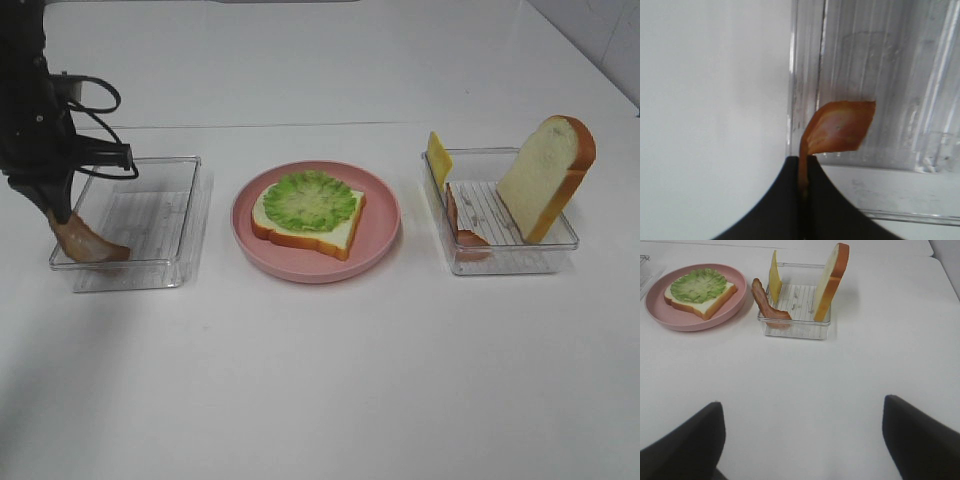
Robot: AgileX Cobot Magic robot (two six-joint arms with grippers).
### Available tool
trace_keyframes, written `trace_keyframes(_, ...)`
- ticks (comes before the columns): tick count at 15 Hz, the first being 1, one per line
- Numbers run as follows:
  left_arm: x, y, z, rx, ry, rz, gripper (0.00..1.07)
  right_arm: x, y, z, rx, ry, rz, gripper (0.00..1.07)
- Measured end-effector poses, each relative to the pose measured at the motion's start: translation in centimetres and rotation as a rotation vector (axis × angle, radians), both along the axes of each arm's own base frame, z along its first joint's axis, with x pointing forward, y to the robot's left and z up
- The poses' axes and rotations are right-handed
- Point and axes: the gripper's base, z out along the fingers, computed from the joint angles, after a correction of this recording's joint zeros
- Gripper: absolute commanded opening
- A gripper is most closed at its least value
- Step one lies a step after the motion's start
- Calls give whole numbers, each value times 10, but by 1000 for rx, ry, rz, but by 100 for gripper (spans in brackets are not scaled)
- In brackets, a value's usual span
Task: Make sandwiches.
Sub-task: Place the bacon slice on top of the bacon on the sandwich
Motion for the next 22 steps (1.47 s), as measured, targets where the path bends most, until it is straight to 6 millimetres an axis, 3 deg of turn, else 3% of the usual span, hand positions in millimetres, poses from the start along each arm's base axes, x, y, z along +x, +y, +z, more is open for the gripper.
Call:
trace_keyframes(1, 2, -3, 15, -33, -40, 3, 0, 0, 0, 0, 0, 0, 0, 80)
trace_keyframes(2, 5, -12, 50, -143, -132, -12, 0, 0, 0, 0, 0, 0, 0, 80)
trace_keyframes(3, 8, -19, 62, -222, -174, -23, 0, 0, 0, 0, 0, 0, 0, 80)
trace_keyframes(9, 25, -62, 81, -682, -347, -29, 0, 0, 0, 0, 0, 0, 0, 80)
trace_keyframes(13, 24, -119, 59, -809, -346, -105, 0, 0, 0, 0, 0, 0, 0, 80)
trace_keyframes(17, 20, -172, 25, -892, -340, -124, 0, 0, 0, 0, 0, 0, 0, 80)
trace_keyframes(19, 23, -185, 2, -888, -346, -99, 0, 0, 0, 0, 0, 0, 0, 80)
trace_keyframes(22, 29, -181, -30, -854, -311, -66, 0, 0, 0, 0, 0, 0, 0, 80)
